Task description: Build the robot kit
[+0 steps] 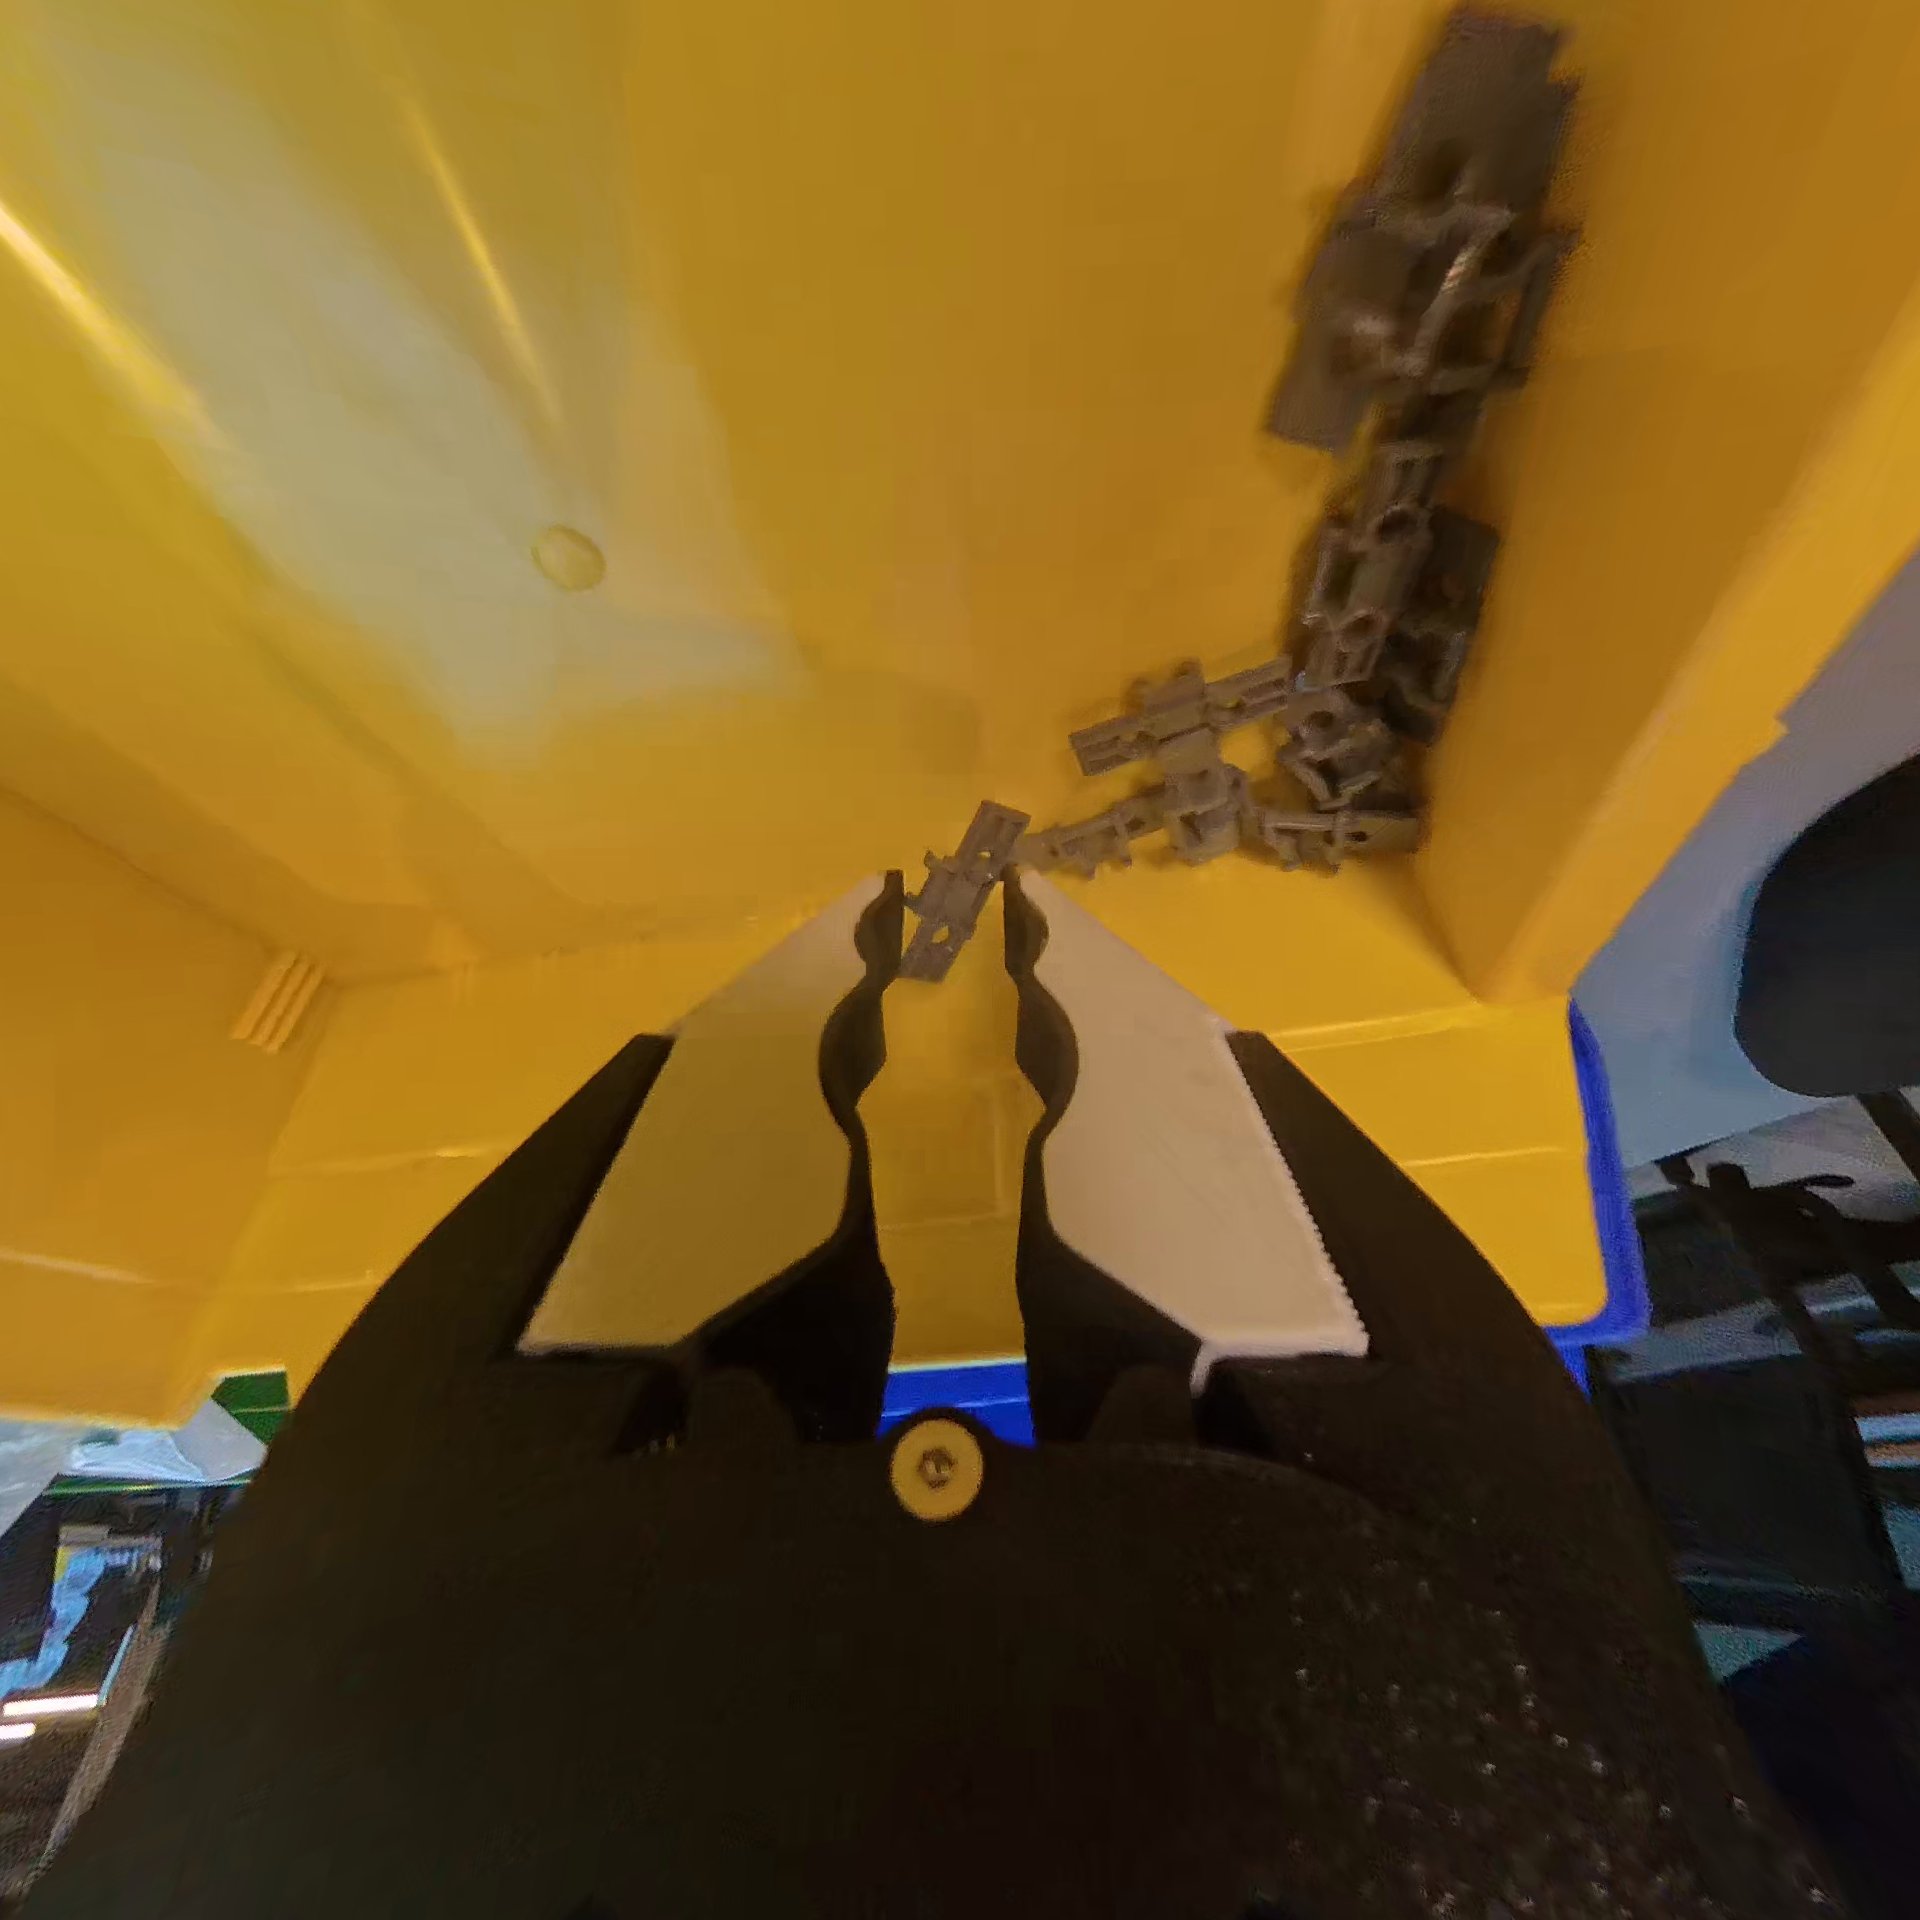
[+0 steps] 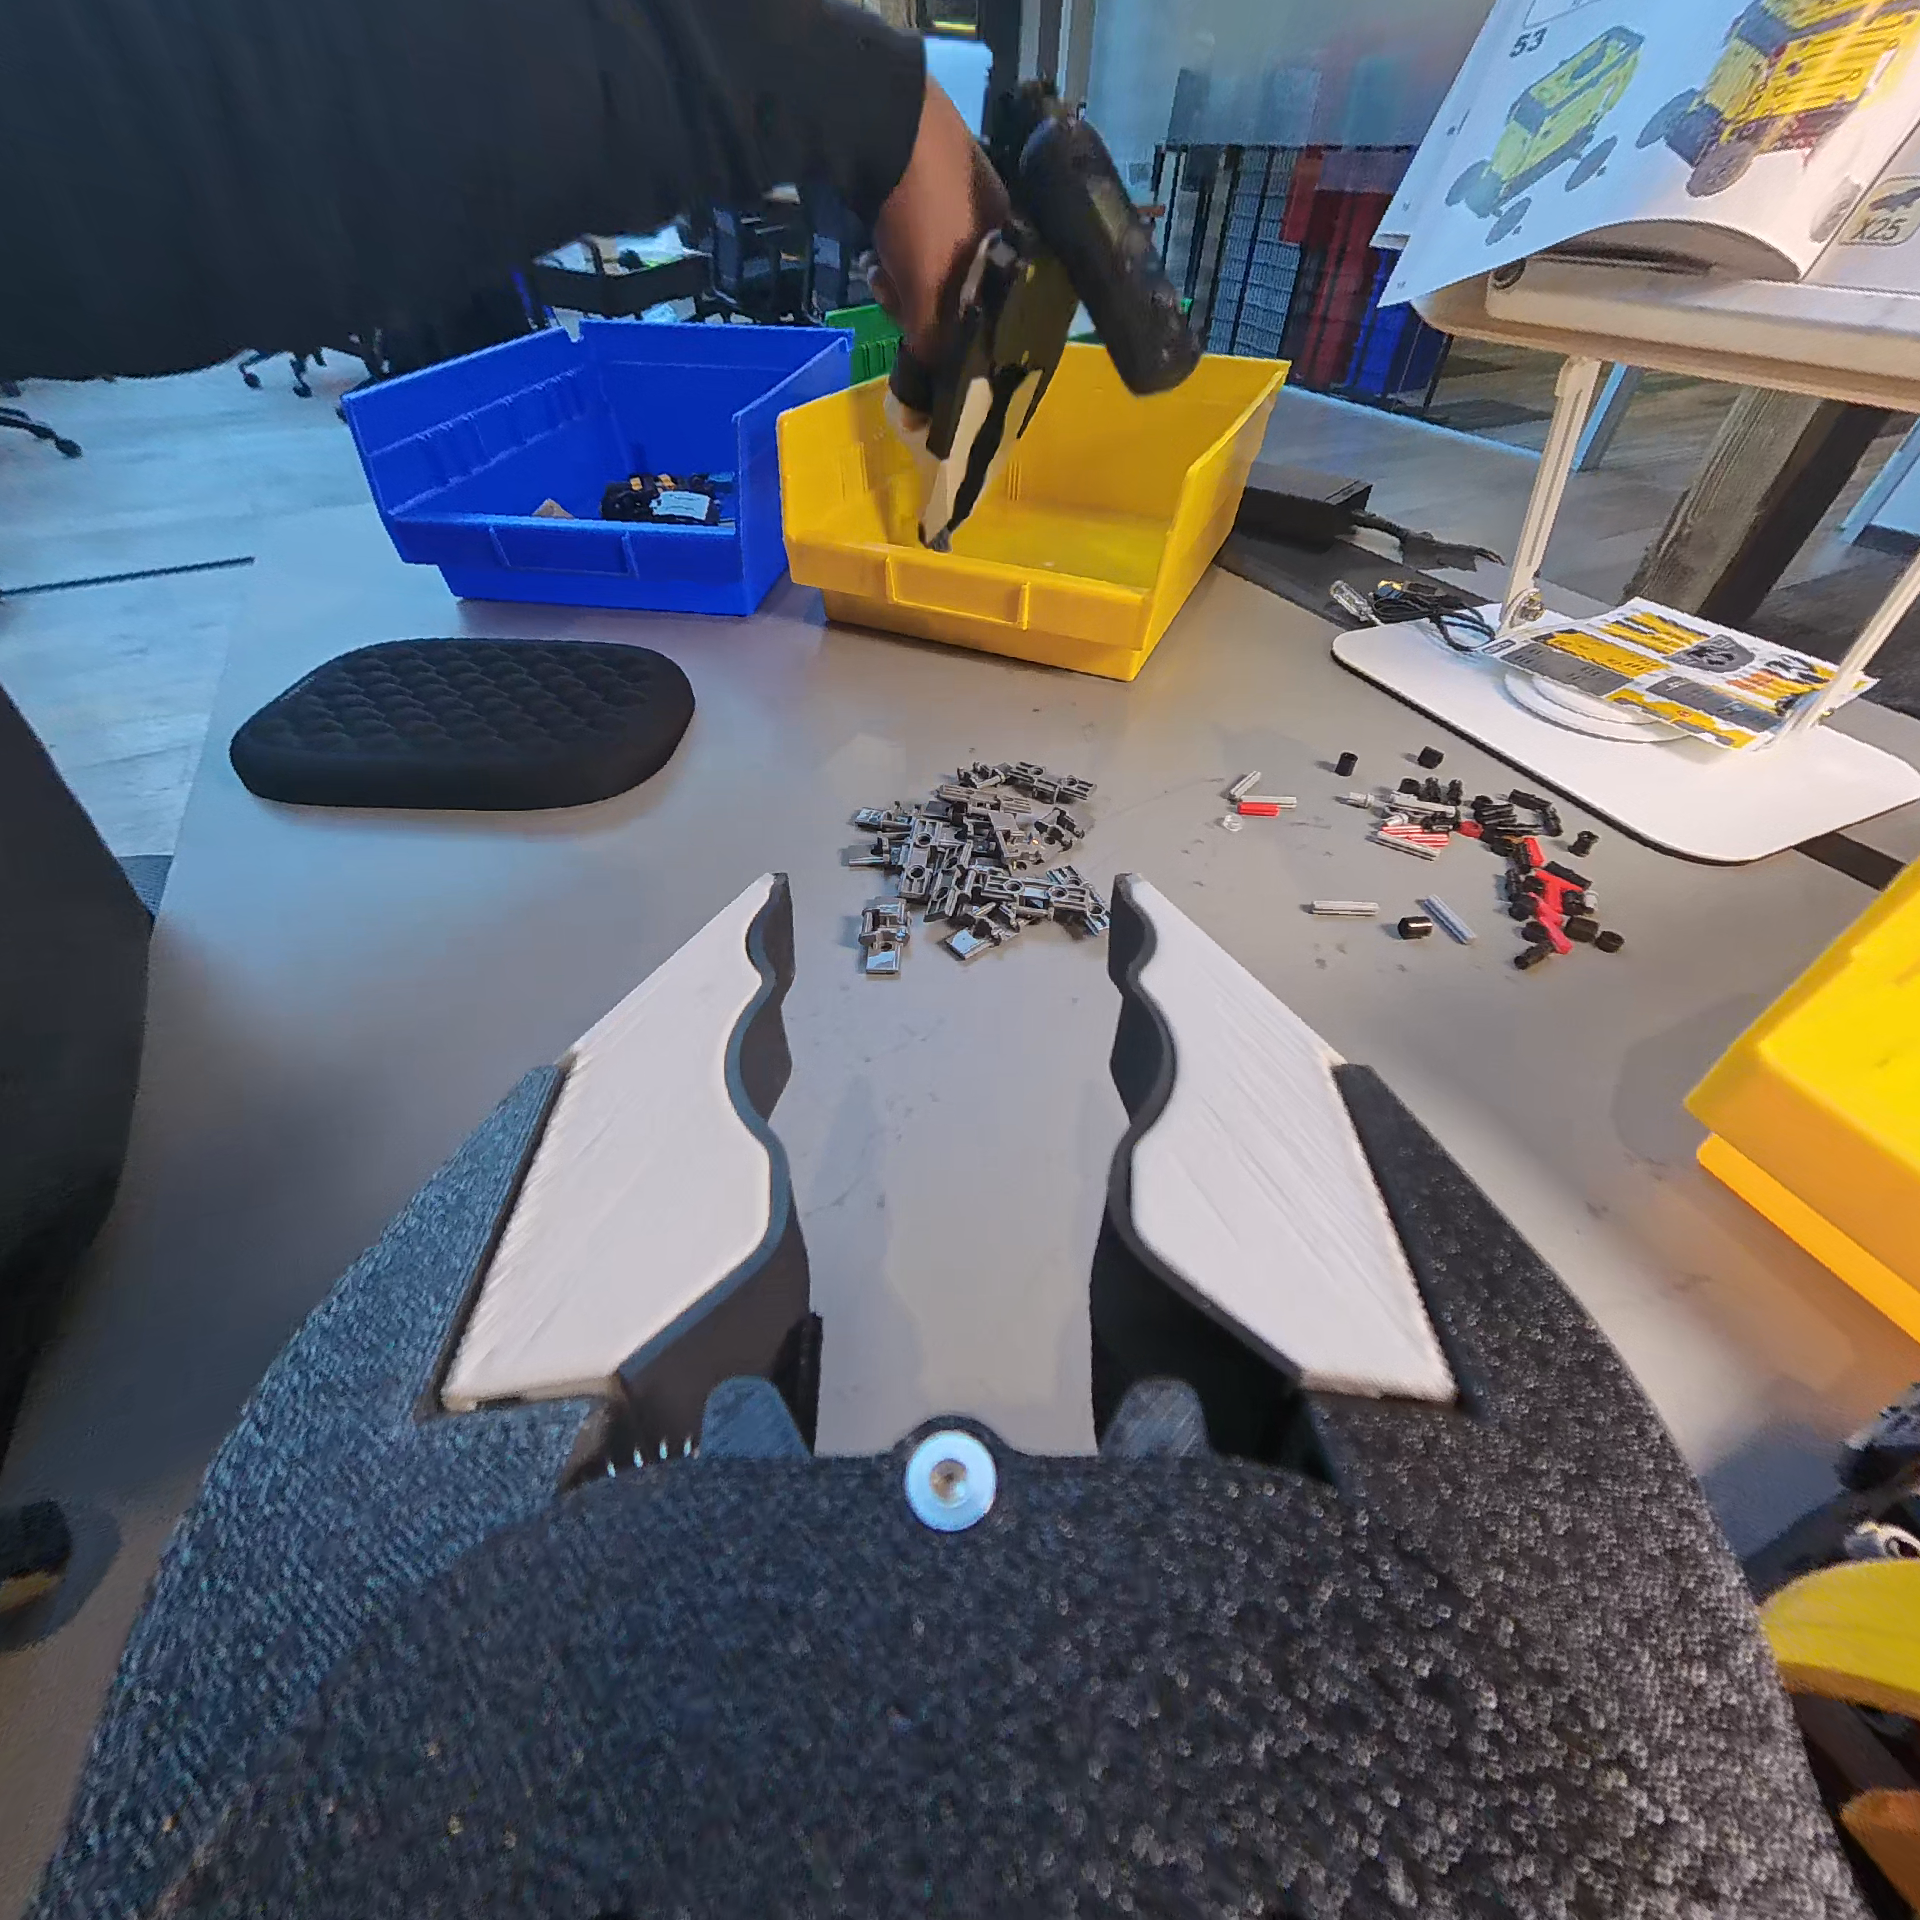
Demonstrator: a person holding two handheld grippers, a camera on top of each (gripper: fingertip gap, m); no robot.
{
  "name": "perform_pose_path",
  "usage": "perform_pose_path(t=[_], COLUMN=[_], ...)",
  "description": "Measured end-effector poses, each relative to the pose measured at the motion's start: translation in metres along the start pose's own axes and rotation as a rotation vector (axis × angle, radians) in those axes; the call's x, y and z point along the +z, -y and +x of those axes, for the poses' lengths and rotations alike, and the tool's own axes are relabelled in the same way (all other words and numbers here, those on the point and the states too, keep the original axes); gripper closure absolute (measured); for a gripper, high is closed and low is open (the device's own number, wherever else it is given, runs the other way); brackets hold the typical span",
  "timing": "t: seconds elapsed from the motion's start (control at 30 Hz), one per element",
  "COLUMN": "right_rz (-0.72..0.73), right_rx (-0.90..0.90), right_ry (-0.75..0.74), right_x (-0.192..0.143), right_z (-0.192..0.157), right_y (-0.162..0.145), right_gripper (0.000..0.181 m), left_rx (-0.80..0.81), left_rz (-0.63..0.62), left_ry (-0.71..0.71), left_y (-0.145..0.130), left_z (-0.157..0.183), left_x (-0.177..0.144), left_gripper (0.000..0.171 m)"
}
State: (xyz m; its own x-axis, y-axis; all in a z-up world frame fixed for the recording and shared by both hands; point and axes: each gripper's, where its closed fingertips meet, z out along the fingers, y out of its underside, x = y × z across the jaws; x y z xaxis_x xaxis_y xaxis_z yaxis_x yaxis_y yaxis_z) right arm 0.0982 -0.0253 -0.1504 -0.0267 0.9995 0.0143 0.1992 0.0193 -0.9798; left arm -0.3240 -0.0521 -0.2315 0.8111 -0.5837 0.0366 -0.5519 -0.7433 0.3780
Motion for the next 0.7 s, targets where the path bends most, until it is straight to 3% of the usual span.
perform_pose_path(t=[0.13, 0.23, 0.3, 0.4, 0.57, 0.7], right_rz=[-0.004, -0.008, -0.010, -0.012, -0.002, -0.003], right_rx=[-0.002, -0.004, -0.008, -0.011, -0.008, -0.015], right_ry=[0.003, 0.005, 0.005, 0.002, -0.003, 0.004], right_x=[0.001, 0.001, 0.001, 0.002, 0.000, 0.000], right_z=[-0.001, -0.001, -0.001, -0.001, 0.000, -0.002], right_y=[0.000, -0.001, -0.001, -0.001, 0.000, 0.000], right_gripper=[0.120, 0.120, 0.120, 0.120, 0.120, 0.119], left_rx=[0.110, 0.286, 0.405, 0.524, 0.560, 0.496], left_rz=[0.260, 0.499, 0.607, 0.672, 0.673, 0.694], left_ry=[0.005, -0.066, -0.132, -0.209, -0.177, -0.143], left_y=[0.035, 0.075, 0.102, 0.138, 0.167, 0.149], left_z=[0.037, 0.101, 0.146, 0.193, 0.204, 0.181], left_x=[-0.056, -0.098, -0.108, -0.097, -0.078, -0.102], left_gripper=[0.154, 0.154, 0.154, 0.153, 0.150, 0.140])
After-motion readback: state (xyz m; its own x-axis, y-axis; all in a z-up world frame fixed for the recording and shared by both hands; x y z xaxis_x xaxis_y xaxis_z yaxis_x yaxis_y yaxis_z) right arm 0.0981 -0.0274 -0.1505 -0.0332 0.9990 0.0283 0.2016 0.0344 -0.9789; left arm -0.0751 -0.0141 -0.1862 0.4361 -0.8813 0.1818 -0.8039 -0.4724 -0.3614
